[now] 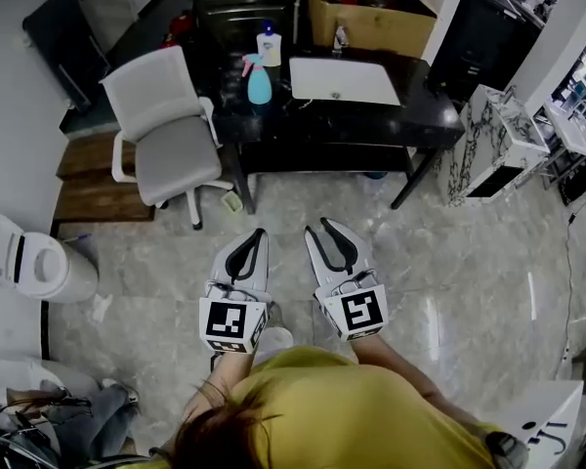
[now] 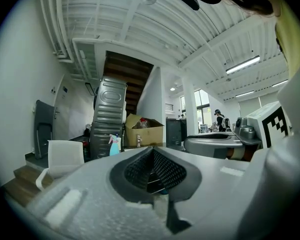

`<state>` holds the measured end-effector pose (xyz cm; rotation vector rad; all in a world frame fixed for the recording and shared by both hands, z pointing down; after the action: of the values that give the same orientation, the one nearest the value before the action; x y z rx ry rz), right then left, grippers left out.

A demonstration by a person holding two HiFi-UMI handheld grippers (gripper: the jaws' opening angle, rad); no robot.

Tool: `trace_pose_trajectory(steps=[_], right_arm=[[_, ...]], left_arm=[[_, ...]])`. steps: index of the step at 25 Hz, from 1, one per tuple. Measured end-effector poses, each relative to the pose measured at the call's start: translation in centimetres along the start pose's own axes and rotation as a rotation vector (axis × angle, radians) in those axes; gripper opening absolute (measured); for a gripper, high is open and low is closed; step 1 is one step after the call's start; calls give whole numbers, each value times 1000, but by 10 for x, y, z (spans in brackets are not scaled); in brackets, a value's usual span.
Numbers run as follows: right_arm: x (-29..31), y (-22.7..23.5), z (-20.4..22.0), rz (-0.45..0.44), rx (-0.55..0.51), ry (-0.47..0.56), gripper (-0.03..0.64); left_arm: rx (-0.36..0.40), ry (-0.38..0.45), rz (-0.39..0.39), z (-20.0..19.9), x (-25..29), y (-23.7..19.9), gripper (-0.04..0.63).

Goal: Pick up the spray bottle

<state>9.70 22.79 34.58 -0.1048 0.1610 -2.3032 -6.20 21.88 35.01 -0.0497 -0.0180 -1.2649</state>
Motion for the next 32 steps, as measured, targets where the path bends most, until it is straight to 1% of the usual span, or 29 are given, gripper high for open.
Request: trace_pose_trajectory(steps=[6, 11, 17, 24, 28, 32], right_arm=[[68, 24, 13, 30, 9, -35, 121], [106, 34, 25, 46, 18, -54, 141], [121, 38, 36, 74, 60, -71, 143], [156, 56, 32, 62, 42, -54, 143], [183, 75, 31, 55, 22, -29, 143], [218, 103, 41, 40, 17, -29, 144]], left_arm=[[-13, -21, 35, 8, 57, -48, 5], [-27, -18, 55, 16, 89, -77, 5], [-48, -33, 65, 25, 100, -93, 5], [-52, -24, 75, 23, 121, -107, 5], [-40, -12, 76, 24, 145, -118, 5], [-33, -15, 63, 28, 186, -131, 5]])
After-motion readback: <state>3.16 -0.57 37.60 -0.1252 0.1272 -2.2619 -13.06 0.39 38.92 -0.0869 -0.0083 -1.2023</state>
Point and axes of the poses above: the fingertips, and each gripper's own axes: x forward along the fingers, y to its right, z out of its underside, the point moved 7 cm from there along -x, backward along the fingers, and after that the axes turned 15 degrees about -z, right-handed, at the moved point
